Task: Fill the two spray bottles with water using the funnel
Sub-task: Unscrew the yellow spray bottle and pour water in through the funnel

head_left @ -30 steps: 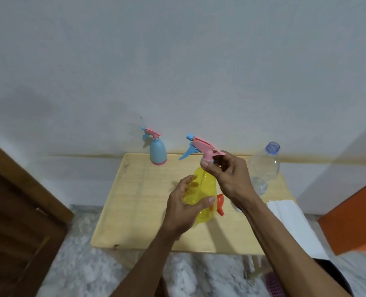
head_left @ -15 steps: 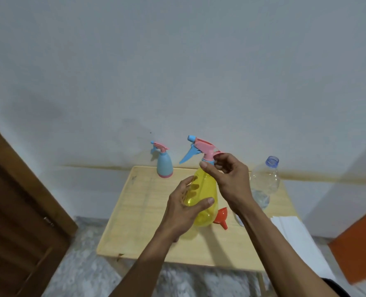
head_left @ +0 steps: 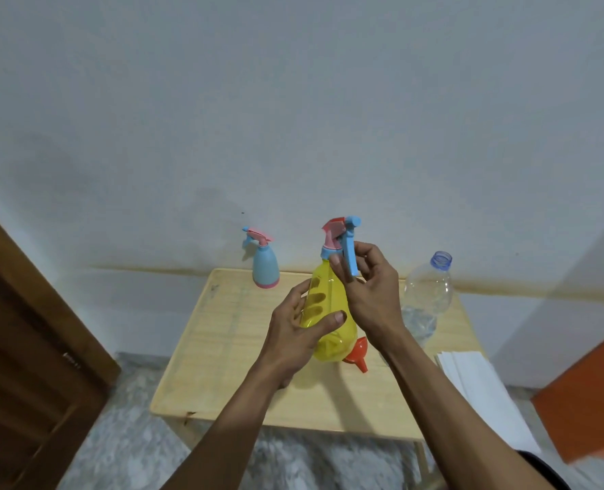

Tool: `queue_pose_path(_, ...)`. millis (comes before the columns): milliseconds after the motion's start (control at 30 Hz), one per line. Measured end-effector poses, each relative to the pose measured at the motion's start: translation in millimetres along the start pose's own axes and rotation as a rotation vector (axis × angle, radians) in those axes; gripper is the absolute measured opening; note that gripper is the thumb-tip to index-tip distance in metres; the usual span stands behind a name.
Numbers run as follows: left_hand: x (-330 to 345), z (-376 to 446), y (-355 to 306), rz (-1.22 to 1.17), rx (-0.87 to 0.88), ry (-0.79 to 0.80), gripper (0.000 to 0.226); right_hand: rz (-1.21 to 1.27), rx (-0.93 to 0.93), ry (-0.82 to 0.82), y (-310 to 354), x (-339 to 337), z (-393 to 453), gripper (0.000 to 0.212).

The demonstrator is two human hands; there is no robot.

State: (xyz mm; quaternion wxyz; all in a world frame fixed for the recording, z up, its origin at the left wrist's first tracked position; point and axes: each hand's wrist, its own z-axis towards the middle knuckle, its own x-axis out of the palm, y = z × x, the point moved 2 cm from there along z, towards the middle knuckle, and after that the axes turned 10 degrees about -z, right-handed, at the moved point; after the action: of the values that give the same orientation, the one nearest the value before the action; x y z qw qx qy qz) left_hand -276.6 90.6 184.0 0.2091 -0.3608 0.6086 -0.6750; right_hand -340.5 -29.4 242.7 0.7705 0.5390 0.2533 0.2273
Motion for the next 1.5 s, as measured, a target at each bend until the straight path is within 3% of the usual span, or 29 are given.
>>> queue_pose_path(400,5.3,4.9,-3.3,-0.029,-0.025,-0.001,0.083,0.150,0.155,0.036,-5.0,-0.9,9.2,0.012)
queue_pose_path(633,6.6,9.6,-5.9,0.018,-0.001,-0.033,0.087,0.063,0.115,0.090,0.4,-3.7,13.7,0.031)
queue_pose_path(833,3.9,13.3,-5.4,0.035,0.029,-0.066,0.085,-0.012,0.041,0.038,6.3,-3.3,18.1,0.012)
queue_pose_path(1000,0.9,14.6,-5.7,0.080,0.056,-0.087,0.082,-0.131,0.015,-0.010,11.2,0.0,18.4,0.030)
queue_pose_path(1500,-13.8,10.7,5.4,0.132,0.057,-0.161,0.082,-0.285,-0.041,-0.081,16.9,10.0,11.8,0.028)
